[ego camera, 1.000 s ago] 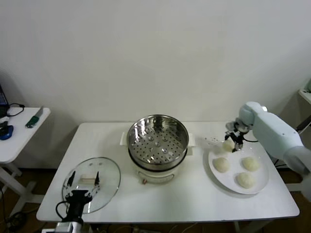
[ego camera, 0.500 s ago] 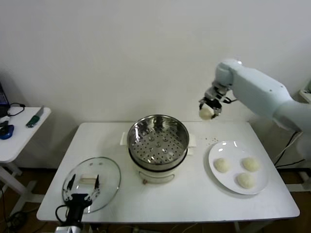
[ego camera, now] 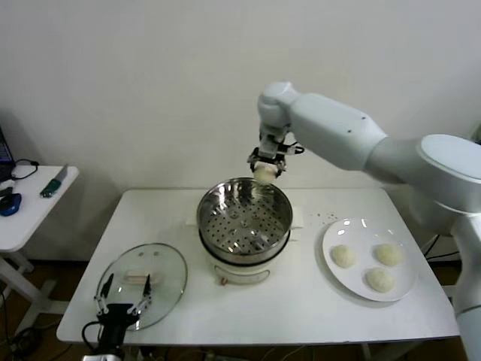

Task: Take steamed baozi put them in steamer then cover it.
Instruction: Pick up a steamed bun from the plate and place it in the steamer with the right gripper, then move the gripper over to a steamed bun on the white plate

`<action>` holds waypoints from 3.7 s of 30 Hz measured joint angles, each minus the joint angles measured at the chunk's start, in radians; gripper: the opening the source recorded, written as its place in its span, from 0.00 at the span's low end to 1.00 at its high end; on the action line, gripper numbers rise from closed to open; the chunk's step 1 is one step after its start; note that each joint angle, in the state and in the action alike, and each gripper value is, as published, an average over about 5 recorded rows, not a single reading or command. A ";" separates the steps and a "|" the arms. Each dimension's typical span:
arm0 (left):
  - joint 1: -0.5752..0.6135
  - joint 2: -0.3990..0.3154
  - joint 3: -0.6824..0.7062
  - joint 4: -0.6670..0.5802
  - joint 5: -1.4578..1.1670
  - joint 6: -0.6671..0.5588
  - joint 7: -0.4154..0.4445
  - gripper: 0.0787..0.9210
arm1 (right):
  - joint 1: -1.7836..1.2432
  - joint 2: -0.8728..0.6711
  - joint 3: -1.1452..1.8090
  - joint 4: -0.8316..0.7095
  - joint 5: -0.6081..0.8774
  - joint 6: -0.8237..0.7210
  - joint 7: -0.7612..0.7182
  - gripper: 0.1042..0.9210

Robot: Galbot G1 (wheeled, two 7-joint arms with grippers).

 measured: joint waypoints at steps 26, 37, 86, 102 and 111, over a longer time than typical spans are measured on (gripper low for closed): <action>0.023 0.008 -0.010 -0.004 -0.020 -0.005 -0.002 0.88 | -0.178 0.086 0.071 -0.023 -0.291 0.055 0.042 0.87; 0.028 0.008 -0.011 -0.011 -0.021 -0.004 -0.003 0.88 | -0.139 0.063 0.094 0.000 -0.237 0.056 0.015 0.88; 0.056 -0.008 0.007 -0.050 0.002 0.029 -0.002 0.88 | -0.219 -0.637 -0.132 0.191 0.617 -0.894 0.097 0.88; 0.060 -0.006 0.007 -0.034 0.018 0.013 -0.002 0.88 | -0.351 -0.625 -0.033 0.136 0.544 -0.894 0.120 0.87; 0.062 -0.005 0.010 -0.028 0.022 0.009 -0.001 0.88 | -0.385 -0.621 0.004 0.120 0.530 -0.886 0.128 0.72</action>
